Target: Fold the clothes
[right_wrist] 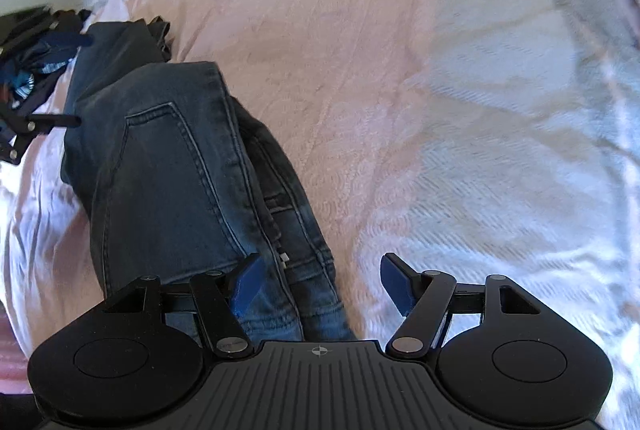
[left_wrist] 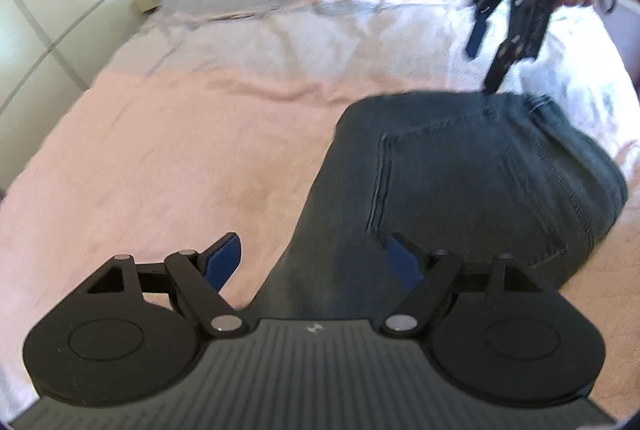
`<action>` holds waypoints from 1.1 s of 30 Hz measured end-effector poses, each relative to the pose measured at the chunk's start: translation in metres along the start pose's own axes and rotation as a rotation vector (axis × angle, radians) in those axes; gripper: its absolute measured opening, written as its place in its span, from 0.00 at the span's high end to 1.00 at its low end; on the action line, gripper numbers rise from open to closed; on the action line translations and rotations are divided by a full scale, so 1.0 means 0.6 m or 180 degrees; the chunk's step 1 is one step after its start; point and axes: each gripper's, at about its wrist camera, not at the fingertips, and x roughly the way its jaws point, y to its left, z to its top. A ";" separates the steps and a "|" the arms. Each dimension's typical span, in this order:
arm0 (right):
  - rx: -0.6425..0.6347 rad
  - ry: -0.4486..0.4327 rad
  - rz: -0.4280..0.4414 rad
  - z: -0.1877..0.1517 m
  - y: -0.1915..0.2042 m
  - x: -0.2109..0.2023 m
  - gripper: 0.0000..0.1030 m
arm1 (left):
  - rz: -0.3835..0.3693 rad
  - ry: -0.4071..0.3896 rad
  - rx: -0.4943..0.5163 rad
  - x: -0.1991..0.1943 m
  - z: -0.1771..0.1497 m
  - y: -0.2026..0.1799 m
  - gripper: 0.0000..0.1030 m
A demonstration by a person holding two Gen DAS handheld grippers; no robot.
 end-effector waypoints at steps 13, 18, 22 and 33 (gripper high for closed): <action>0.0387 -0.0092 0.1152 0.027 -0.144 0.070 0.34 | -0.0146 0.0648 -0.0359 0.100 0.030 -0.013 0.90; 0.0237 0.0099 0.1434 0.027 -0.146 0.107 0.35 | 0.0062 0.0661 -0.0612 0.056 0.026 -0.023 0.91; -0.0136 0.0320 0.1548 0.038 -0.098 0.116 0.85 | 0.0217 0.0719 -0.0654 0.035 0.034 -0.044 0.95; -0.0972 0.0234 0.0499 0.121 -0.168 -0.266 0.93 | 0.0330 0.0068 -0.0666 -0.106 0.214 -0.183 1.00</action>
